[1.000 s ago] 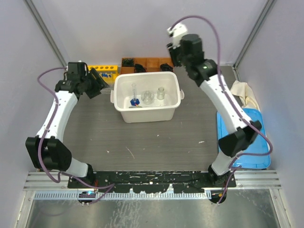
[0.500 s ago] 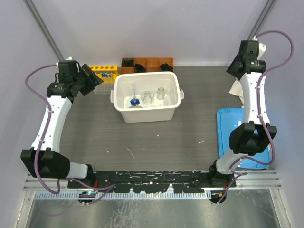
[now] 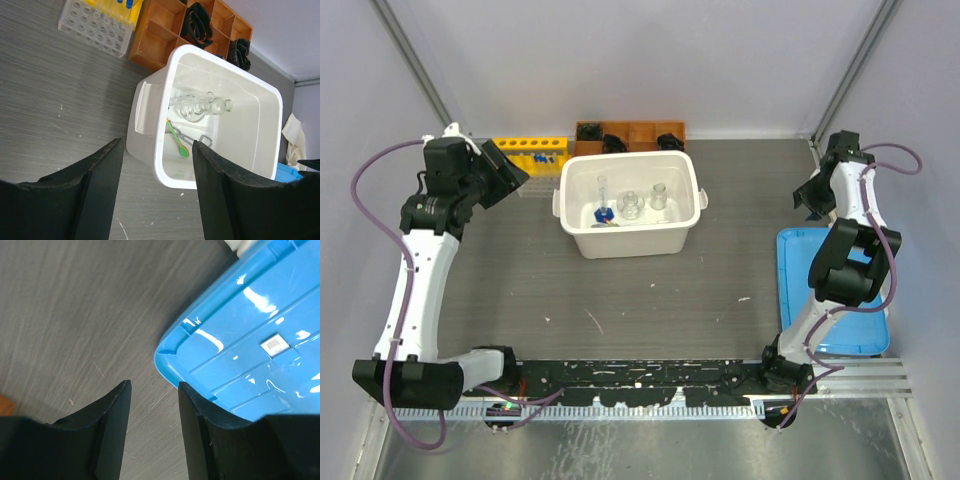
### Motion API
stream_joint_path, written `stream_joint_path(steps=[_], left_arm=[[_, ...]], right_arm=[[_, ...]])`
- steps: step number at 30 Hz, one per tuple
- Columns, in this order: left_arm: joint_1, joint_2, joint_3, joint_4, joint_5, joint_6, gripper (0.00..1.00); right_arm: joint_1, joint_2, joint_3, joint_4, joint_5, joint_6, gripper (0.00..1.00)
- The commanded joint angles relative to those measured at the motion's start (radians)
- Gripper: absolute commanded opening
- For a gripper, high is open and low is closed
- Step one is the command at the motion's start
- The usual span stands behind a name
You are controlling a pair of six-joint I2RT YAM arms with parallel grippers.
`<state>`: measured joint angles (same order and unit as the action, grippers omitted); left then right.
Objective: Organize the chemistry lab equipment
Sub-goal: Pick up the storage box lid at the center of the board.
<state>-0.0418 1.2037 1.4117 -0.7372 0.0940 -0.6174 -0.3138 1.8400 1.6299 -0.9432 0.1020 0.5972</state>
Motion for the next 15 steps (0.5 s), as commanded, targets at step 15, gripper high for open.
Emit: stream_joint_path(steps=[15], left_arm=[[0.003,-0.026,-0.027,-0.002,0.025,0.042,0.59]], right_arm=[[-0.109,0.136,-0.056,0.108,0.084,0.258,0.48]])
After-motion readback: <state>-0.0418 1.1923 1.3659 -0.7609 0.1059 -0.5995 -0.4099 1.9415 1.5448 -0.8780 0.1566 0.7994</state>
